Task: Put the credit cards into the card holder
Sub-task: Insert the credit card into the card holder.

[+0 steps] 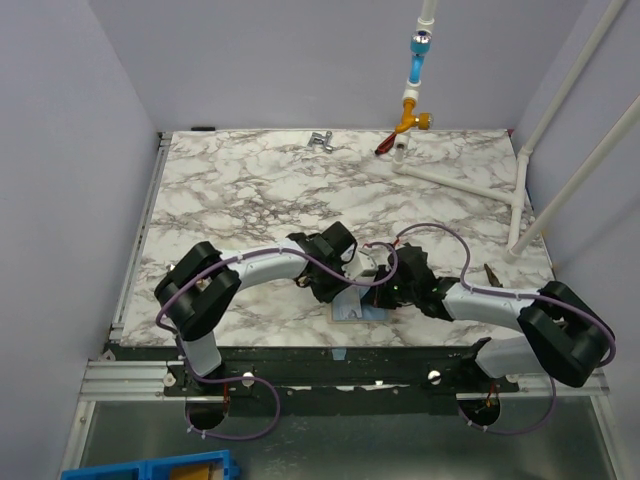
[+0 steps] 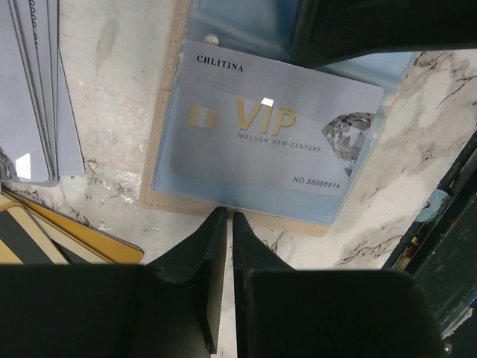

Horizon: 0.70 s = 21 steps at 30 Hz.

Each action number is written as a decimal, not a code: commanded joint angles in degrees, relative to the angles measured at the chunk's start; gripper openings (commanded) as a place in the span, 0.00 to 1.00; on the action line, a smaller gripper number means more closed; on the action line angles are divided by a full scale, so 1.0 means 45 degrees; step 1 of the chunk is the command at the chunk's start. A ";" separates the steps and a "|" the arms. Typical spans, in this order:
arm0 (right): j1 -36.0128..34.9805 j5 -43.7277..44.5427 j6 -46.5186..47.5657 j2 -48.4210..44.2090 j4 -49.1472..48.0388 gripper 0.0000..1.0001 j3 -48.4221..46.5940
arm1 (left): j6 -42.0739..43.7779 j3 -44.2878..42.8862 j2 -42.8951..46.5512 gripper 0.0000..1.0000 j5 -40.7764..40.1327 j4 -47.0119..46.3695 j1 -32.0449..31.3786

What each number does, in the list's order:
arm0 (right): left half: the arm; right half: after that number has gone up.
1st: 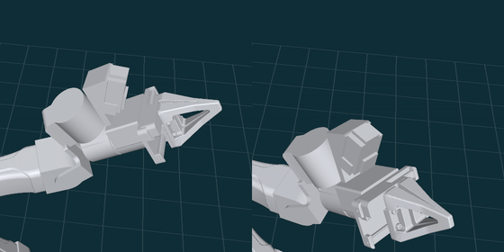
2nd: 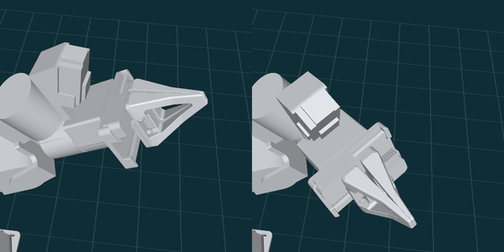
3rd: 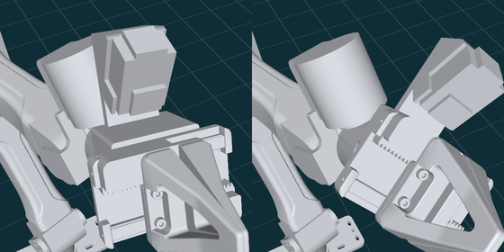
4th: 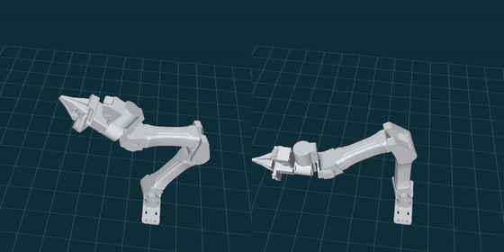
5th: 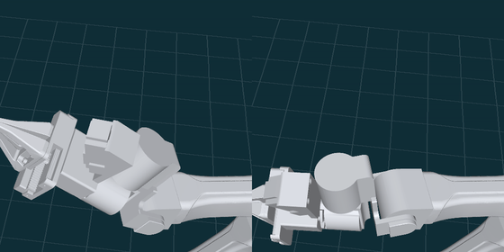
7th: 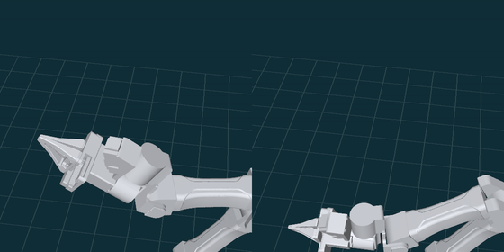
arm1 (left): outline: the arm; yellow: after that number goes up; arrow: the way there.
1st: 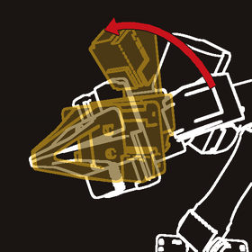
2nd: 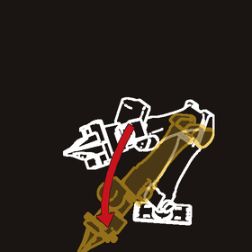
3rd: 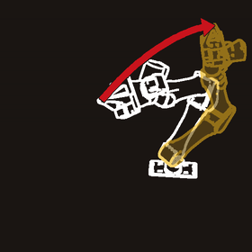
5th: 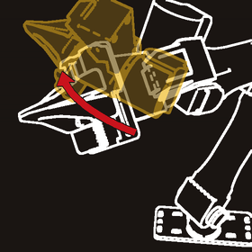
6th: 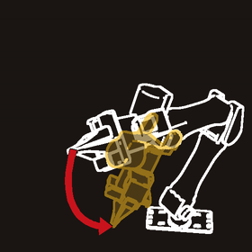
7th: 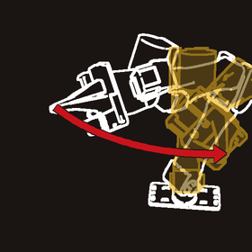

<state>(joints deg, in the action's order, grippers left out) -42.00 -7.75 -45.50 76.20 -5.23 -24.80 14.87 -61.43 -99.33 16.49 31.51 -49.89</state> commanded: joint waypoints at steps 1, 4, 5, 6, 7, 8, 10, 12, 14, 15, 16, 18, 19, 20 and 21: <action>-0.0019 -0.0688 0.0302 0.0323 -0.0667 0.01 0.0234 | -0.0139 -0.0508 -0.0405 0.09 0.0007 0.0535 -0.0007; -0.0076 -0.0739 0.0331 0.0433 -0.0982 0.01 0.0300 | -0.0165 -0.0508 -0.0371 0.09 0.0413 0.0576 -0.0007; -0.0073 -0.0745 0.0344 0.0494 -0.1038 0.01 0.0296 | -0.0165 -0.0524 -0.0354 0.09 0.0605 0.0631 0.0036; -0.0099 -0.0723 0.0298 0.0531 -0.1062 0.01 0.0314 | -0.0091 -0.0542 -0.0298 0.09 0.1091 0.0692 0.0143; -0.0099 -0.0585 0.0204 0.0531 -0.0979 0.01 0.0342 | -0.0078 -0.0474 -0.0071 0.09 0.1431 0.0613 0.0262; -0.0085 -0.0386 0.0080 0.0445 -0.0864 0.01 0.0383 | -0.0119 -0.0358 0.0174 0.09 0.1704 0.0454 0.0476; -0.0080 0.0059 -0.0221 0.0072 -0.0696 0.01 0.0627 | -0.0210 0.0022 0.0819 0.09 0.2307 0.0072 0.0904; -0.0081 0.0215 -0.0403 -0.0256 -0.0897 0.01 0.0953 | -0.0153 0.0457 0.1256 0.09 0.2370 -0.0330 0.1084; -0.0081 0.0091 -0.0415 -0.0353 -0.1163 0.01 0.1120 | -0.0101 0.0616 0.1422 0.10 0.2317 -0.0406 0.1098; -0.0069 -0.0034 -0.0427 -0.0311 -0.1383 0.01 0.1204 | -0.0119 0.0629 0.1468 0.10 0.2275 -0.0429 0.1101; -0.0068 -0.0108 -0.0450 -0.0270 -0.1587 0.01 0.1259 | -0.0155 0.0624 0.1486 0.10 0.2302 -0.0489 0.1095; -0.0063 -0.0338 -0.0452 -0.0145 -0.1996 0.01 0.1344 | -0.0487 0.0699 0.1557 0.11 0.2530 -0.0761 0.1072; -0.0061 -0.0472 -0.0465 -0.0059 -0.2267 0.01 0.1405 | -0.0611 0.0702 0.1503 0.11 0.2543 -0.0859 0.1007; -0.0042 -0.0576 -0.0451 0.0011 -0.2422 0.01 0.1409 | -0.0842 0.0645 0.1419 0.11 0.2364 -0.0965 0.0984; -0.0012 -0.0577 -0.0450 0.0071 -0.2470 0.01 0.1378 | -0.1057 0.0558 0.1317 0.11 0.2308 -0.0993 0.0991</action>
<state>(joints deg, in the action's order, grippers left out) -42.04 -9.47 -47.18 75.16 -13.47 -19.84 13.41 -59.24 -93.65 24.99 29.95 -44.86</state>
